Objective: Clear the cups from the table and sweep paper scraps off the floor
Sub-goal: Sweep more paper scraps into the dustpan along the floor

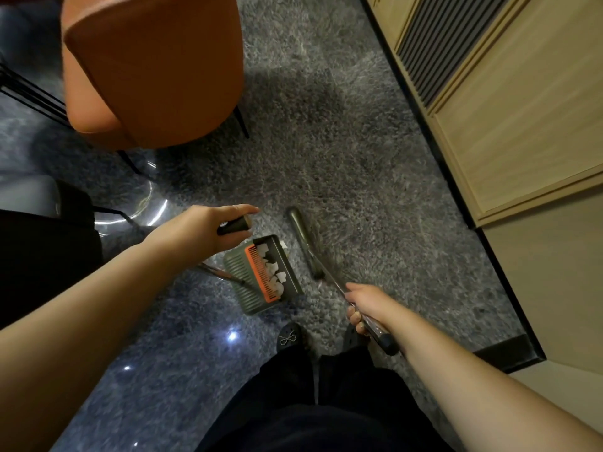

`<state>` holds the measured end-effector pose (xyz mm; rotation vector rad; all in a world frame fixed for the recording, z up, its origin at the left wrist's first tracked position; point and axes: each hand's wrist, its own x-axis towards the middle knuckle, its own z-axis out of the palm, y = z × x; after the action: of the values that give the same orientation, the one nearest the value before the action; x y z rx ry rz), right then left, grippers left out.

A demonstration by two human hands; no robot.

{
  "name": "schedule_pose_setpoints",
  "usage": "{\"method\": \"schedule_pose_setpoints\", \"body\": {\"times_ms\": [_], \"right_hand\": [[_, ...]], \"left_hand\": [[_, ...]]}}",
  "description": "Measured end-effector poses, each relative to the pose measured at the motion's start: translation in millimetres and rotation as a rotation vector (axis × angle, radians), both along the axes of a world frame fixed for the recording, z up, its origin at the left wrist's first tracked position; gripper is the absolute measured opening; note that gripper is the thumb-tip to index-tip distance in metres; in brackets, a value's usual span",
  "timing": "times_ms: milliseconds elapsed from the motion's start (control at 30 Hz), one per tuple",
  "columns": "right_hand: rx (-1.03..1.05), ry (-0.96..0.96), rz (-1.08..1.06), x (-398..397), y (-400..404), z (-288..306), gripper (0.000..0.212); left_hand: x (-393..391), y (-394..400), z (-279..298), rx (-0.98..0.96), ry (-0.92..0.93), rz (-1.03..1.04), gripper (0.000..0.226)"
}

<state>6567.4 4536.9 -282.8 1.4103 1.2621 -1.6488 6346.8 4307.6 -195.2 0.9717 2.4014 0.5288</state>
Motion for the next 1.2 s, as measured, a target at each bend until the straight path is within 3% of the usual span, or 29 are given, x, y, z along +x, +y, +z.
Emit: {"method": "schedule_pose_setpoints", "body": {"times_ms": [367, 700, 1033, 1200], "right_hand": [[-0.093, 0.021, 0.089, 1, -26, 7, 0.049], [-0.148, 0.082, -0.194, 18, -17, 25, 0.049], [0.036, 0.059, -0.102, 13, -18, -3, 0.049], [-0.062, 0.064, -0.085, -2, -35, -21, 0.04]], "left_hand": [[3, -12, -3, 0.019, -0.007, 0.004, 0.053], [2, -14, -4, 0.002, -0.007, 0.016, 0.052], [5, -4, -1, 0.012, -0.018, 0.023, 0.05], [6, -4, -2, 0.044, -0.014, 0.022, 0.05]]}}
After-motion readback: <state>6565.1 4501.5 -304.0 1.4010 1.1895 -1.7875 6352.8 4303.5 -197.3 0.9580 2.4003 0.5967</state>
